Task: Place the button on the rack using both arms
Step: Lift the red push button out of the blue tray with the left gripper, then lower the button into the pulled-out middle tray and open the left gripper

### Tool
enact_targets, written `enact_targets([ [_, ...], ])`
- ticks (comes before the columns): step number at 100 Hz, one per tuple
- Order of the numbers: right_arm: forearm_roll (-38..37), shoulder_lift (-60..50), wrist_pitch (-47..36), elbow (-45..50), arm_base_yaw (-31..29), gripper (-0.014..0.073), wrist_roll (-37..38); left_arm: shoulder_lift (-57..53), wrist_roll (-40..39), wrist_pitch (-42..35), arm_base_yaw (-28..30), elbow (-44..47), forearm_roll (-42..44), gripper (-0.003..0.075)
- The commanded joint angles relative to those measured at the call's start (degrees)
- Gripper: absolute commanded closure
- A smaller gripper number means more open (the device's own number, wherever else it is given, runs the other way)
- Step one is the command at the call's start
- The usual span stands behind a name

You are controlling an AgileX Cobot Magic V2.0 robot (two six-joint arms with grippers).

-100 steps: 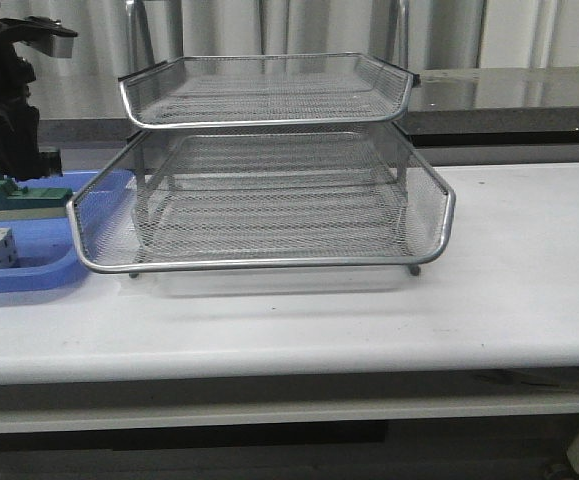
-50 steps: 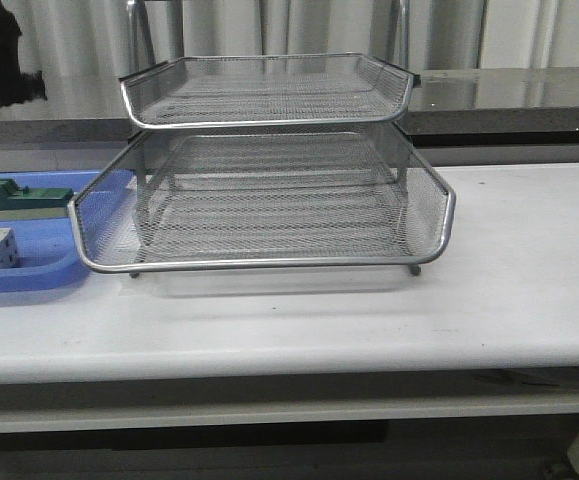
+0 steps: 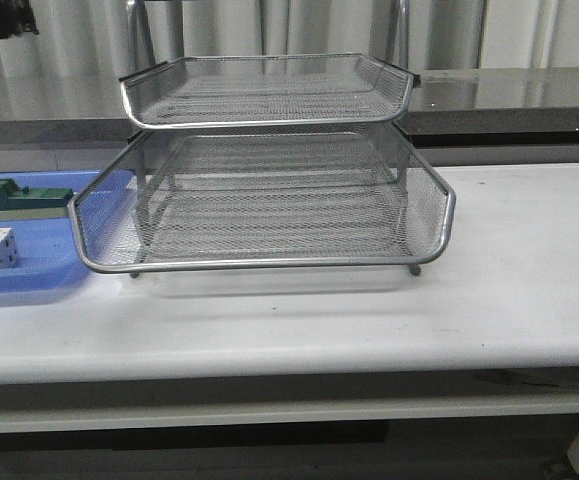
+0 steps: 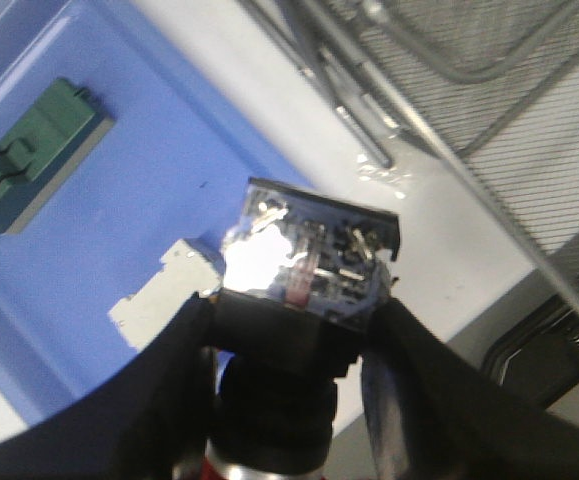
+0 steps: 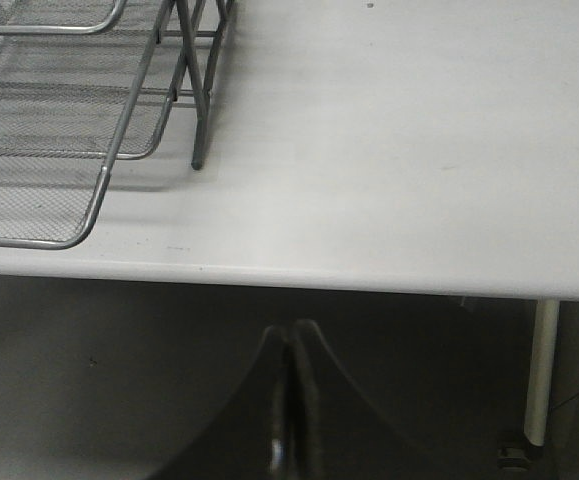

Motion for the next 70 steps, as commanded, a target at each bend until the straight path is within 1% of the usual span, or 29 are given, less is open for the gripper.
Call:
enact_targets([
  [1, -1.17, 0.28, -4.07, -1.25, 0.08, 0.0662, 0.0, -4.1, -0.79, 0.94, -2.63, -0.36, -3.64, 0.0682],
  [11, -1.17, 0.28, -4.07, -1.25, 0.08, 0.0662, 0.0, -4.52, -0.69, 0.94, -6.18, 0.05, -5.43, 0.0682],
  [31, -1.17, 0.28, -4.07, -1.25, 0.08, 0.0662, 0.0, -3.34, -0.27, 0.41, -14.78, 0.15, -5.42, 0.0682],
  [42, -1.17, 0.28, -4.07, -1.25, 0.08, 0.0662, 0.0, -1.44, -0.12, -0.93, -18.47, 0.15, -5.42, 0.0682],
  [58, -1.17, 0.28, -4.07, -1.25, 0.08, 0.0662, 0.0, 2.89, 1.51, -3.77, -22.53, 0.15, -5.42, 0.0682],
  [70, -1.17, 0.28, -4.07, -1.25, 0.08, 0.0662, 0.0, 5.86, 2.31, -5.22, -24.22, 0.04, -5.31, 0.0682],
])
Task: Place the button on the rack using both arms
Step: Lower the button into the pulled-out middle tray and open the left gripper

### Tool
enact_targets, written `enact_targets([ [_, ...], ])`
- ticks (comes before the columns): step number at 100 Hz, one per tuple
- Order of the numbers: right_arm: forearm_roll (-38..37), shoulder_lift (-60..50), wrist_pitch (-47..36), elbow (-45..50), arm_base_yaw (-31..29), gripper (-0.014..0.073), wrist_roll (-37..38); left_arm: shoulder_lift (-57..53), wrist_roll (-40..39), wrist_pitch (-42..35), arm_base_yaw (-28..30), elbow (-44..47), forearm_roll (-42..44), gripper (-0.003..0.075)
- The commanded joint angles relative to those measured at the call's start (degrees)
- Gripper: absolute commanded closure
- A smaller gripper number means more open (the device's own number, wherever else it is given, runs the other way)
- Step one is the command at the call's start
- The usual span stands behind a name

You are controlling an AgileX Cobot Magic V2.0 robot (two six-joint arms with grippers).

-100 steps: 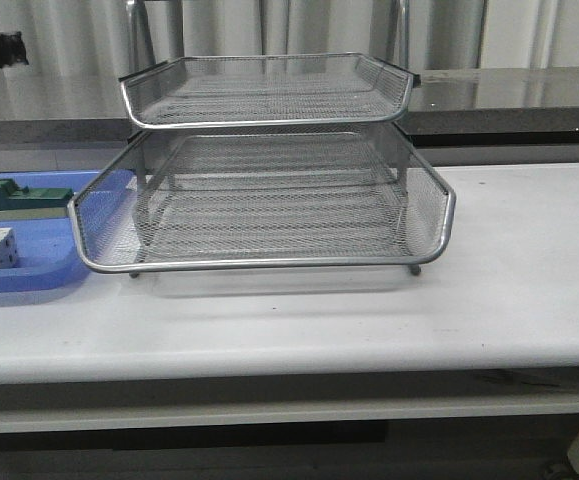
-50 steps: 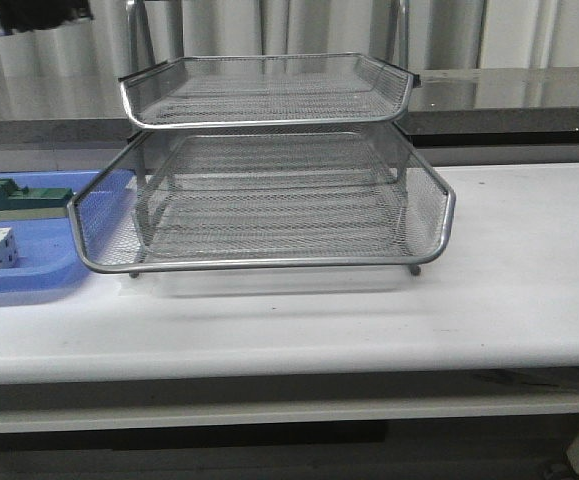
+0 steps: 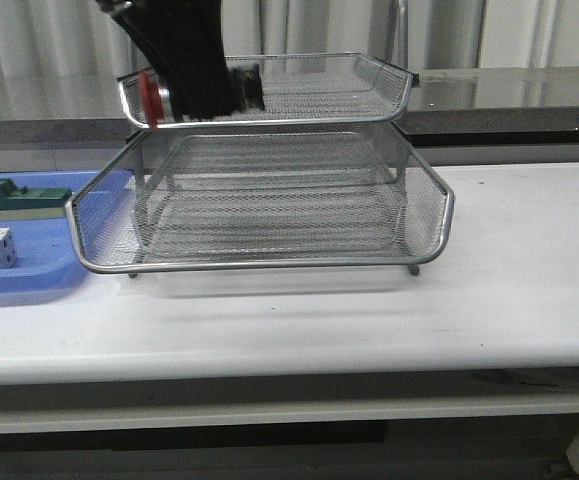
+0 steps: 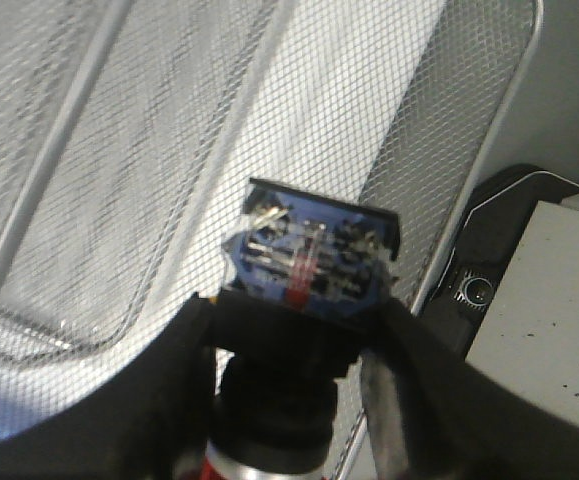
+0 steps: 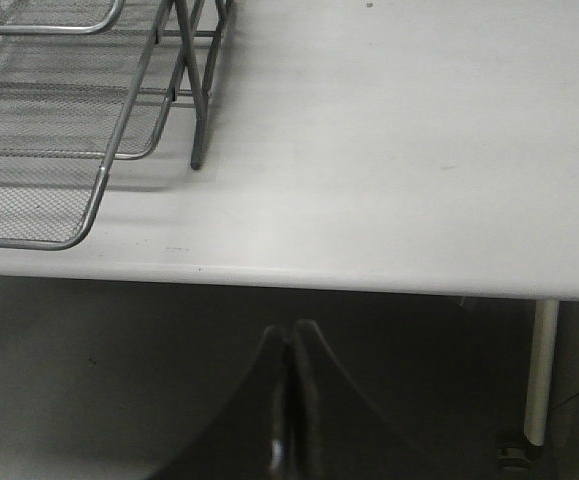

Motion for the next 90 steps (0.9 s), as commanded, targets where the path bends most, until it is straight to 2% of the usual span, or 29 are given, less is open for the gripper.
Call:
enact_targets([
  [1, -1.17, 0.28, -4.07, -1.25, 0.08, 0.0662, 0.0, -0.64, 1.05, -3.31, -1.4, -1.41, -1.27, 0.0682],
  [24, -1.17, 0.28, -4.07, -1.25, 0.08, 0.0662, 0.0, 3.52, 1.32, -9.29, -2.48, -1.48, -0.85, 0.0679],
  [46, -1.17, 0.28, -4.07, -1.25, 0.08, 0.0662, 0.0, 4.71, 1.32, -10.67, -2.48, -1.48, -0.75, 0.0659],
  [60, -1.17, 0.28, -4.07, -1.25, 0.08, 0.0662, 0.0, 4.71, 1.32, -10.81, -2.48, -1.48, -0.75, 0.0583],
  [90, -1.17, 0.28, -4.07, -1.25, 0.08, 0.0662, 0.0, 5.72, 1.32, -10.7, -2.48, -1.48, -0.75, 0.0365],
])
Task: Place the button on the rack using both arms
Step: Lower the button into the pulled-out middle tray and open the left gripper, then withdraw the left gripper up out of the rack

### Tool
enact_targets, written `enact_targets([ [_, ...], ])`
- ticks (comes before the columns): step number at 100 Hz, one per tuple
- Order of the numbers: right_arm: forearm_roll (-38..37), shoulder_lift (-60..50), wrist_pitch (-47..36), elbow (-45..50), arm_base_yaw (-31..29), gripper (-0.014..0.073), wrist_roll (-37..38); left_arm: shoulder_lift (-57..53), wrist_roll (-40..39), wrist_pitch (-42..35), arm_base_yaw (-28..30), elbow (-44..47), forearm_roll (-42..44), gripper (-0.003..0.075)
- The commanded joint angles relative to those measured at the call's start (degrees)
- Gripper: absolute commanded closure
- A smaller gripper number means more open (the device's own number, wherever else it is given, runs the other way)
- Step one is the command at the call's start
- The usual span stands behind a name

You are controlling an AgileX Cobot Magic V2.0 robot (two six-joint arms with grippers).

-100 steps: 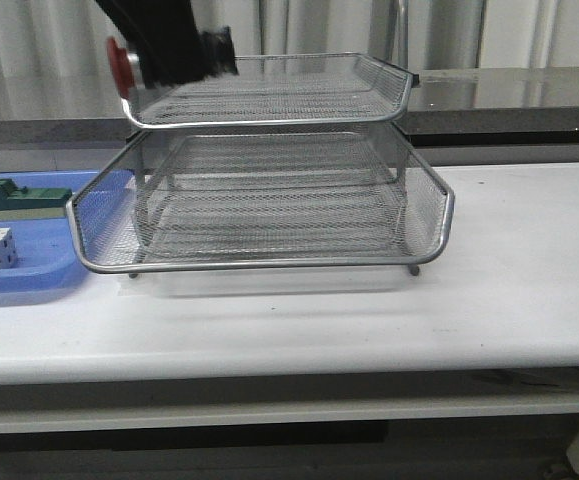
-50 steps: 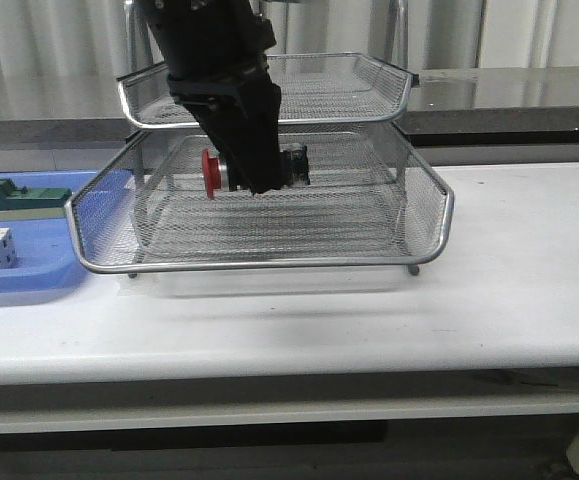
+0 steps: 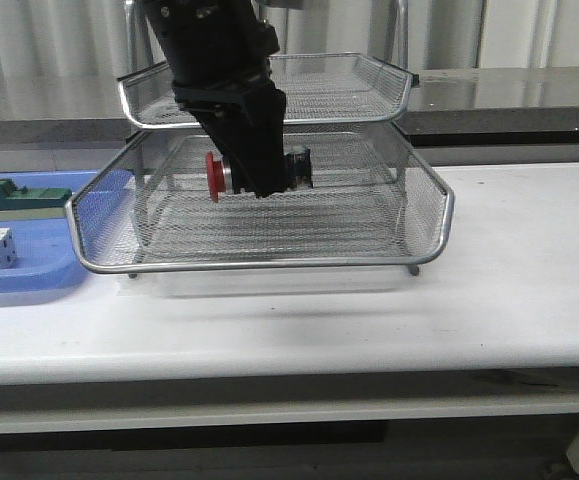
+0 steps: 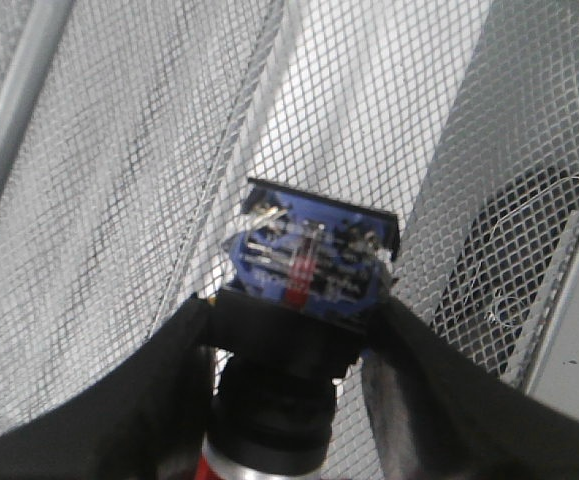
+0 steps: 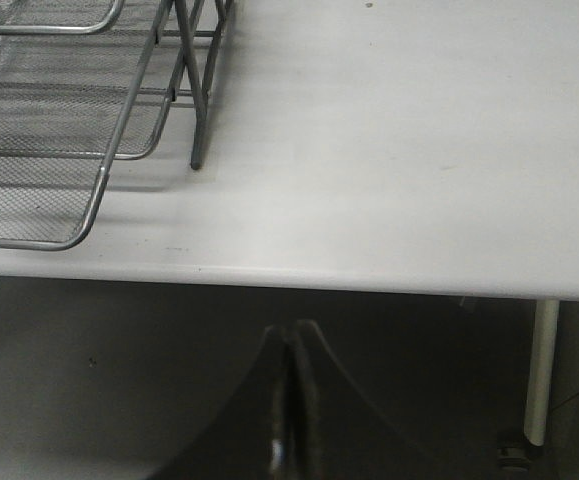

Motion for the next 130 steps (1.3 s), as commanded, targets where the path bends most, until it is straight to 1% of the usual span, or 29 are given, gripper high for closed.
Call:
enact_targets([
  [1, -1.17, 0.28, -4.07, -1.25, 0.08, 0.0662, 0.0, -2.62, -0.13, -1.94, -0.34, -1.48, -1.08, 0.0352],
  [15, -1.17, 0.28, -4.07, -1.25, 0.08, 0.0662, 0.0, -2.62, -0.13, -1.94, -0.34, -1.48, -1.08, 0.0241],
  [22, -1.17, 0.28, -4.07, -1.25, 0.08, 0.0662, 0.0, -2.62, -0.13, -1.94, -0.34, -1.48, -1.08, 0.0211],
  [38, -1.17, 0.28, -4.07, -1.25, 0.08, 0.0662, 0.0, -2.88, -0.25, -0.27, -0.34, -1.87, -1.08, 0.0206],
  [52, -1.17, 0.28, -4.07, -1.25, 0.08, 0.0662, 0.0, -2.88, -2.3, 5.35, -0.1, -5.22, -1.08, 0.0206],
  [62, -1.17, 0.28, -4.07, -1.25, 0.08, 0.0662, 0.0, -3.1, -4.6, 10.26, 1.18, -8.32, -1.08, 0.0206],
  [66, -1.17, 0.28, -4.07, -1.25, 0.08, 0.0662, 0.0, -3.41, -5.84, 11.95, 2.1, -9.54, -1.18, 0.0206],
  [76, -1.17, 0.28, -4.07, -1.25, 0.08, 0.0662, 0.0, -5.11, -8.83, 11.82, 4.49, -9.64, -1.18, 0.0206],
  [85, -1.17, 0.28, -4.07, -1.25, 0.08, 0.0662, 0.0, -7.08, -12.27, 11.82, 8.03, -9.64, -1.18, 0.0206],
  [108, -1.17, 0.28, -4.07, -1.25, 0.08, 0.0662, 0.0, -11.82, -14.35, 11.82, 16.97, -8.51, -1.3, 0.0208],
  [120, -1.17, 0.28, -4.07, -1.25, 0.08, 0.0662, 0.0, -15.16, -15.23, 9.64, 20.76, -5.47, -1.55, 0.0208],
  [130, -1.17, 0.28, -4.07, -1.25, 0.08, 0.0662, 0.0, -19.1, -15.64, 5.77, 23.1, -0.8, -1.82, 0.0208],
])
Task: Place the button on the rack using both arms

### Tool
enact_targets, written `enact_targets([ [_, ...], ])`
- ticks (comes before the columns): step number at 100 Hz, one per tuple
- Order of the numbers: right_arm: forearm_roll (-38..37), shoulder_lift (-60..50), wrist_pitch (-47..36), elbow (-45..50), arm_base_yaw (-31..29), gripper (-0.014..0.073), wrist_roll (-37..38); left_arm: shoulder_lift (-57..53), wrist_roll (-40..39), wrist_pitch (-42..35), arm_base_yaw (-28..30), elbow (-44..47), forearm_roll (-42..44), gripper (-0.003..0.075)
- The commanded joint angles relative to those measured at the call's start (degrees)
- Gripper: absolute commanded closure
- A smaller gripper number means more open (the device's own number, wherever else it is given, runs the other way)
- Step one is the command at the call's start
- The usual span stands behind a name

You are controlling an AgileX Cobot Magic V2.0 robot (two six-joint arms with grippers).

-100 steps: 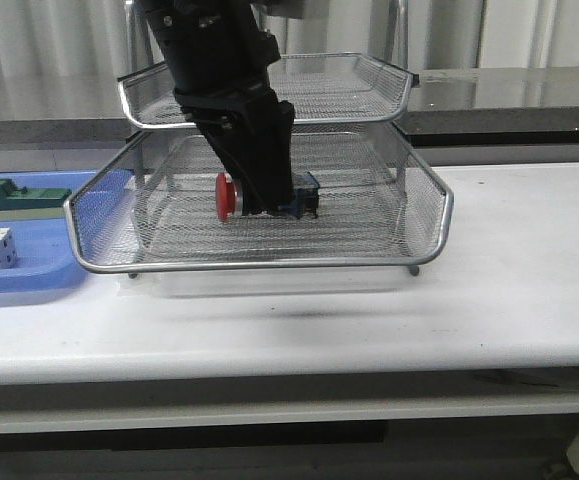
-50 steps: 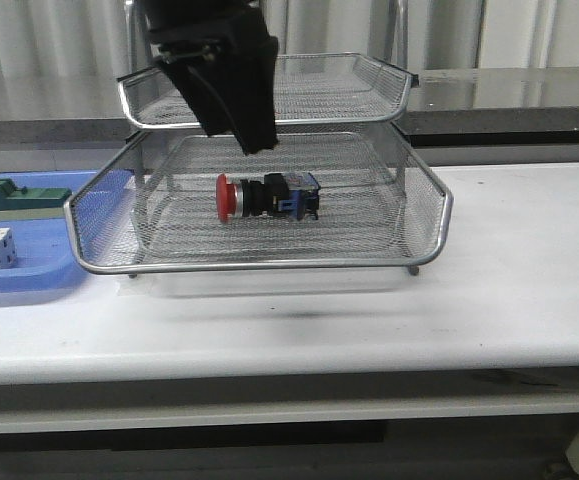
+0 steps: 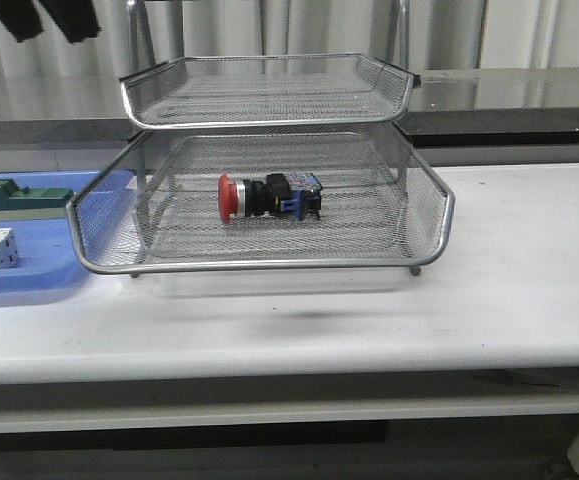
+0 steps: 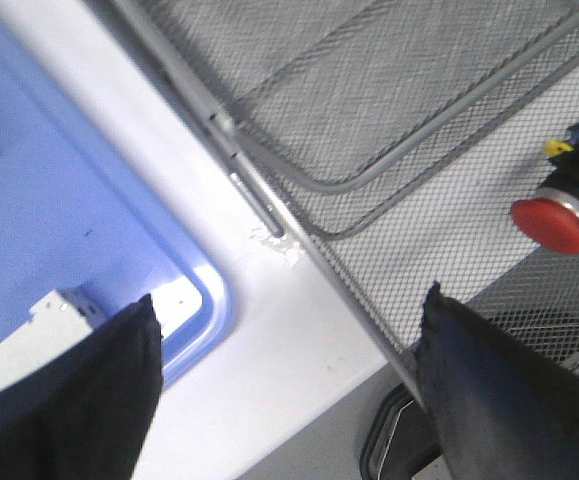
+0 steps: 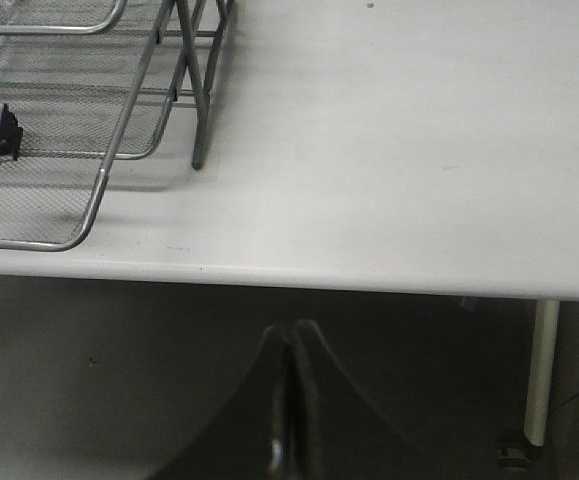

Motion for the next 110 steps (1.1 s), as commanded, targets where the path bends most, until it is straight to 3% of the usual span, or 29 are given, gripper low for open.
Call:
enact_targets([
  [1, -1.17, 0.28, -4.07, -1.25, 0.08, 0.0662, 0.0, -6.15, -1.1, -4.77, 1.76, 1.95, -1.72, 0.0208],
  [90, -1.17, 0.28, -4.07, -1.25, 0.08, 0.0662, 0.0, -52.43, -2.7, -65.53, 3.71, 64.25, -4.37, 0.0209],
  [110, -1.17, 0.28, -4.07, -1.25, 0.08, 0.0662, 0.0, -61.93, -2.7, -75.8, 3.71, 75.01, -9.1, 0.0209],
])
